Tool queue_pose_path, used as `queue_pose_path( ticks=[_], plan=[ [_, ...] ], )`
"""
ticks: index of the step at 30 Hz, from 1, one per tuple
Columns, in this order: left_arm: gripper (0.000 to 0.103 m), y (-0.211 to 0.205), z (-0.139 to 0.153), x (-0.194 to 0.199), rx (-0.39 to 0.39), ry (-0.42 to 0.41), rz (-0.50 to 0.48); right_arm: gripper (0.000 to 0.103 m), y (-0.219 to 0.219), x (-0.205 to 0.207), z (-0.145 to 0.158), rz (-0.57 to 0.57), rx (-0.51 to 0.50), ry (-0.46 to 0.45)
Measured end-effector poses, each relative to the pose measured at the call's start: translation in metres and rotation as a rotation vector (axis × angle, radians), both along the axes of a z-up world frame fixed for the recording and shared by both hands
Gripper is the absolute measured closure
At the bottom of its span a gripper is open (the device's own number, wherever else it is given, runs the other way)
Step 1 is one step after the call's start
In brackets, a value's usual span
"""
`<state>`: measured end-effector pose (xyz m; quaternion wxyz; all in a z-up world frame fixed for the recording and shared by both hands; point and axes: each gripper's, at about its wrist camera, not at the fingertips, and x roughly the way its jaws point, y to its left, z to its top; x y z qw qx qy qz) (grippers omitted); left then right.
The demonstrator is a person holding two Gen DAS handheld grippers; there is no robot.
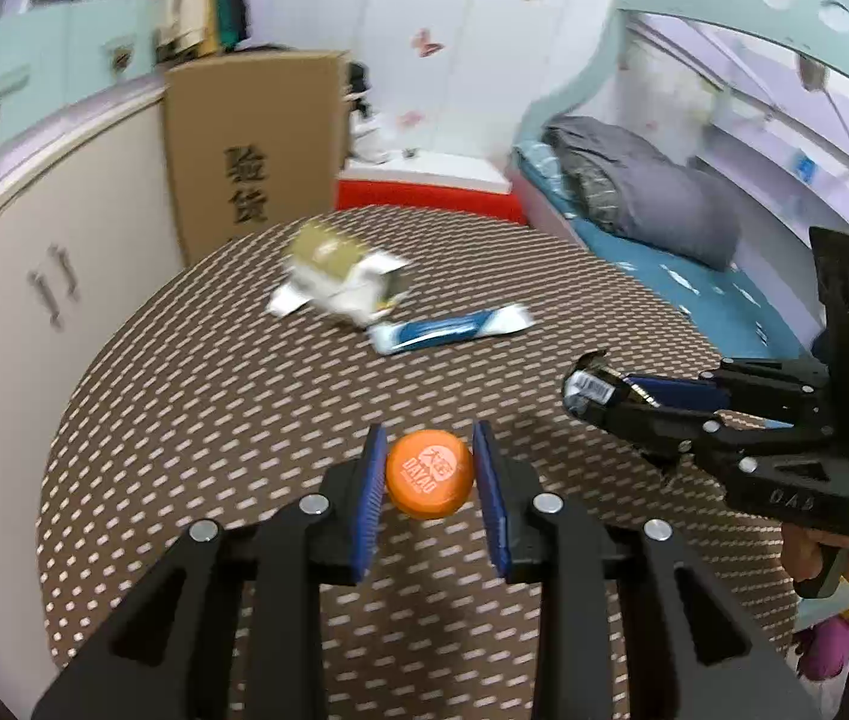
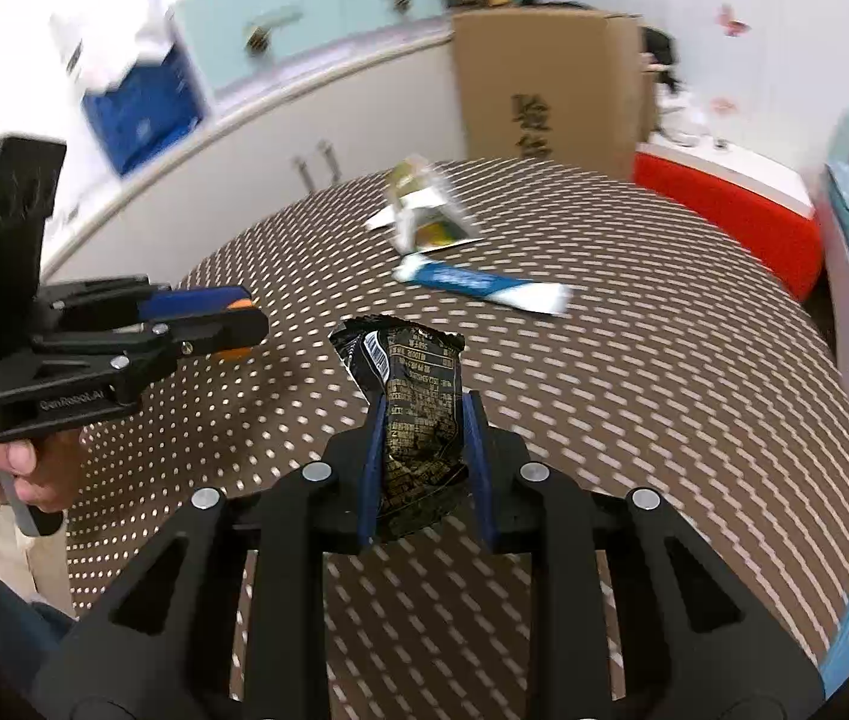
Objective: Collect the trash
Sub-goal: 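Carry both items to the wastebasket and open both tools over it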
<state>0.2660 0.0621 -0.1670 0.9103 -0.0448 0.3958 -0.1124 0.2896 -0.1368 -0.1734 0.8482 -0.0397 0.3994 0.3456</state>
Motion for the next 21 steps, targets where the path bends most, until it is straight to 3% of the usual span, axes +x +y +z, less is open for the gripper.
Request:
queue_pose_path(
  ticks=[13,21],
  plan=[
    [0.075,-0.150,0.031,0.008,0.020,-0.057,-0.263,0.078,-0.203,-0.035,0.026,-0.404,0.183,-0.057],
    [0.075,-0.253,0.030,0.016,0.004,-0.042,-0.425,0.078,-0.321,-0.068,-0.006,-0.754,0.253,0.008]
  ],
)
